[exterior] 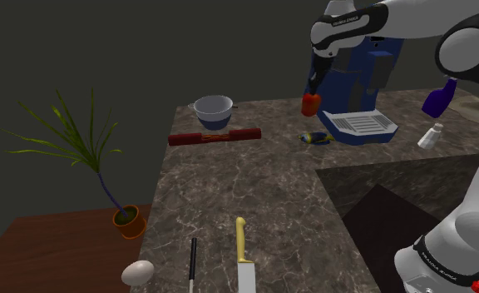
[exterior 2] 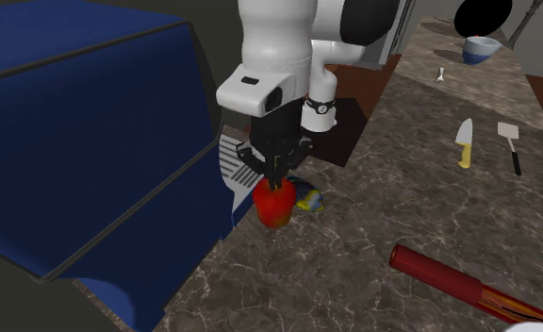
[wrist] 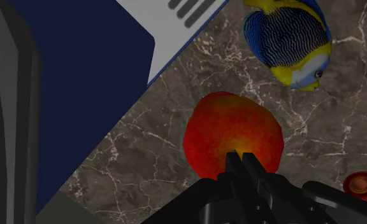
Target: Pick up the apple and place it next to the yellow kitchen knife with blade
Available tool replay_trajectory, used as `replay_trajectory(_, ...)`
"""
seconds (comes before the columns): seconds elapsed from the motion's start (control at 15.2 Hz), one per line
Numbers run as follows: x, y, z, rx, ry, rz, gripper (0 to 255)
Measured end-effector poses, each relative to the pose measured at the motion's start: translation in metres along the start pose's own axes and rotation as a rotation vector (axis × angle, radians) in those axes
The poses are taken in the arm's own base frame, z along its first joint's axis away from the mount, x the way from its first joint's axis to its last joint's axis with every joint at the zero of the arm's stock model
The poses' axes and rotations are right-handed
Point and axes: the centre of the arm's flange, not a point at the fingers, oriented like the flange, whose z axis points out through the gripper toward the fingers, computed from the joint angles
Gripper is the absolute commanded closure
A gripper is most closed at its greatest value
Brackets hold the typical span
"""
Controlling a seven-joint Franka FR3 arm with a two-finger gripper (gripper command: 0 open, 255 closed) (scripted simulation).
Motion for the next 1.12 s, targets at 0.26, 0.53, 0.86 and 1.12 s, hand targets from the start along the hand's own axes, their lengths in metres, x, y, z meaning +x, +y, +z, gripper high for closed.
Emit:
replay_trajectory(0.26, 0.001, 0.001, -0.020, 0.000, 0.000, 0.000, 255)
replay_trajectory(0.53, 0.003, 0.001, -0.042, 0.000, 0.000, 0.000, 255)
replay_trajectory(0.86, 0.005, 0.001, -0.068, 0.000, 0.000, 0.000, 255)
replay_trajectory(1.12, 0.008, 0.002, -0.089, 0.000, 0.000, 0.000, 255)
